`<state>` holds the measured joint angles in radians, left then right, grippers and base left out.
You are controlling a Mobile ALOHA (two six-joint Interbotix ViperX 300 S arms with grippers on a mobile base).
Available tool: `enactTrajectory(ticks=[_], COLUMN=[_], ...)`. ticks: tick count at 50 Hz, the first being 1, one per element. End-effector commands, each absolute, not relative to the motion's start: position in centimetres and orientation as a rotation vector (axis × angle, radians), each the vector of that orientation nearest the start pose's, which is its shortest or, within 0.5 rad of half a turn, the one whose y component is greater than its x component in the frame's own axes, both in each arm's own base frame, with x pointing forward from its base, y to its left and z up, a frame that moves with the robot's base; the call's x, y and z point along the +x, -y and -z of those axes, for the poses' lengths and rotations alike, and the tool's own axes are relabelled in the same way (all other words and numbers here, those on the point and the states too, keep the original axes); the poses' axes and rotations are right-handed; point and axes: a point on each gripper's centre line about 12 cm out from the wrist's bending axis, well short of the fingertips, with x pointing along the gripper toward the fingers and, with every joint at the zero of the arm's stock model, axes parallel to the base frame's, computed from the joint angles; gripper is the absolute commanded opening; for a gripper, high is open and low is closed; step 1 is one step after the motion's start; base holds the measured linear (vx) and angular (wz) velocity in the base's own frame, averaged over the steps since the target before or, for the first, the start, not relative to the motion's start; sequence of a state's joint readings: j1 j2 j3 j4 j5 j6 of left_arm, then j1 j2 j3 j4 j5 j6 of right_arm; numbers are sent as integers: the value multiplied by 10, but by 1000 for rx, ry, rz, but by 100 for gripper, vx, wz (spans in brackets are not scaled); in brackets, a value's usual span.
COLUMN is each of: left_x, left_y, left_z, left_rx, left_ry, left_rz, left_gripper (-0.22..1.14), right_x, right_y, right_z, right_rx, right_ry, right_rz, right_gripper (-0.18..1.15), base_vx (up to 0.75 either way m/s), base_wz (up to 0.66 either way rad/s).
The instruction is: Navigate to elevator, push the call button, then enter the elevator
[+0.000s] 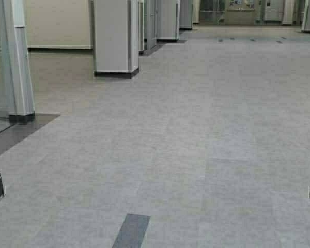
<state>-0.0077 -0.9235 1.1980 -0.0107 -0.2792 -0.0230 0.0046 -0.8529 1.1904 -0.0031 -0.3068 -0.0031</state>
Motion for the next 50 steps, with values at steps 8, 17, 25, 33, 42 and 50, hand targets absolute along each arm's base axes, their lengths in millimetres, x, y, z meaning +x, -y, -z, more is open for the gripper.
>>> enactTrajectory(ticks=[8,17,25,33,42,50], left_x=[200,200,201,206,206,206], left_y=[1,1,1,1,1,1], left_z=[-286,-281,-279,-272,-276,-275], left_rx=[-43,-34,-31,-37,-38,-32], left_ry=[50,55,55,23,35,35], left_rz=[6,6,7,7,7,7], left_gripper=[2,2,2,2,2,2], right_x=[209,208,207,207,207,206], right_y=[-1,-1,-1,-1,-1,-1], right_z=[-280,-281,-281,-277,-277,-275], right_rx=[2,0,0,0,-1,-3], right_ry=[31,38,46,35,34,29], right_rz=[-7,-7,-7,-7,-7,-7], right_gripper=[5,5,5,5,5,5], base_vx=[34,41,46,55,56,59], base_wz=[-12,-7,2,9,4,-9])
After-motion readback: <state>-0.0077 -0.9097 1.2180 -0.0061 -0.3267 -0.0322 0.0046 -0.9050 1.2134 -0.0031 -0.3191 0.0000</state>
